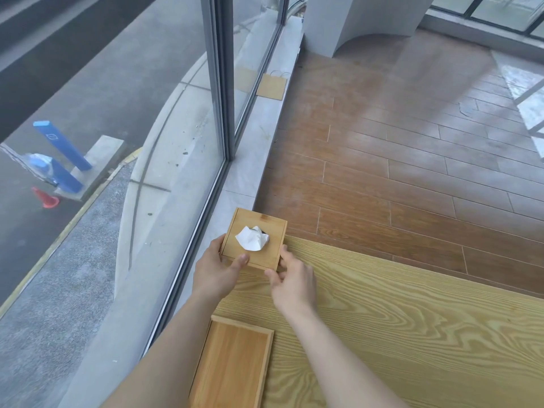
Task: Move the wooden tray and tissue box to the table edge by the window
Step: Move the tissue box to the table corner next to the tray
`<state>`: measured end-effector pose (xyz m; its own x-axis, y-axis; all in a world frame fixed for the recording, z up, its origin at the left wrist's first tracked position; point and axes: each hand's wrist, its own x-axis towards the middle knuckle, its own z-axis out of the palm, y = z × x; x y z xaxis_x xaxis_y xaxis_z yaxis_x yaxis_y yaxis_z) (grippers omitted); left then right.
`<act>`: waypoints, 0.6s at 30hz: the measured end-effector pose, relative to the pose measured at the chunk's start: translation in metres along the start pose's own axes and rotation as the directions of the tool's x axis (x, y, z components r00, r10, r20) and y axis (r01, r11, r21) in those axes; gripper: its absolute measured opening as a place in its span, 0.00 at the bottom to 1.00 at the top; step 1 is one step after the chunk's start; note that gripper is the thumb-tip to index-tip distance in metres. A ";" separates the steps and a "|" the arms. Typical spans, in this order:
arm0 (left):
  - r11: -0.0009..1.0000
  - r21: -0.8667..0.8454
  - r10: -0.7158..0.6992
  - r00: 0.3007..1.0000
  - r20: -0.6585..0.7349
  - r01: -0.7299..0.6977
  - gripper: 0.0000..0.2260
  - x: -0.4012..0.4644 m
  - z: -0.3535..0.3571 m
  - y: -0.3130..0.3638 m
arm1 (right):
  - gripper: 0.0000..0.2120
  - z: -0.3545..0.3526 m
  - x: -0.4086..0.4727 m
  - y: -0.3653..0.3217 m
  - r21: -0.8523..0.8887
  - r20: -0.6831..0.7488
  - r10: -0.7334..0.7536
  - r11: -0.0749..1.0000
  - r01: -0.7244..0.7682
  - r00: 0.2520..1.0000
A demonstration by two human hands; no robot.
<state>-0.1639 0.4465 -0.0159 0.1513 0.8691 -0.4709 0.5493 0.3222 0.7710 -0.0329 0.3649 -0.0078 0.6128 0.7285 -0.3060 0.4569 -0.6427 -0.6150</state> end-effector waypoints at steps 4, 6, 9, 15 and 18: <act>1.000 -0.009 0.002 1.000 0.001 -0.002 0.31 0.000 0.001 -0.001 | 0.32 0.002 0.001 0.001 -0.018 -0.003 -0.012 1.000 0.012 1.000; 1.000 -0.005 0.005 1.000 0.002 -0.005 0.32 0.000 0.001 0.000 | 0.32 0.003 0.000 0.001 -0.025 -0.009 -0.016 1.000 0.016 1.000; 1.000 -0.010 0.000 1.000 -0.004 0.000 0.32 -0.001 0.002 0.000 | 0.32 0.002 0.000 0.001 -0.028 -0.007 -0.012 1.000 0.012 1.000; 1.000 -0.006 0.003 1.000 -0.005 -0.003 0.32 -0.001 0.002 0.000 | 0.32 0.002 -0.002 -0.001 -0.031 -0.014 -0.007 1.000 0.007 1.000; 1.000 -0.003 0.006 1.000 -0.013 -0.006 0.32 -0.001 0.003 0.000 | 0.32 0.003 -0.002 0.000 -0.033 -0.019 -0.011 0.999 0.010 1.000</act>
<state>-0.1621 0.4443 -0.0168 0.1442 0.8756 -0.4610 0.5463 0.3179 0.7749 -0.0362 0.3648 -0.0094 0.6200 0.7309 -0.2853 0.4843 -0.6425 -0.5938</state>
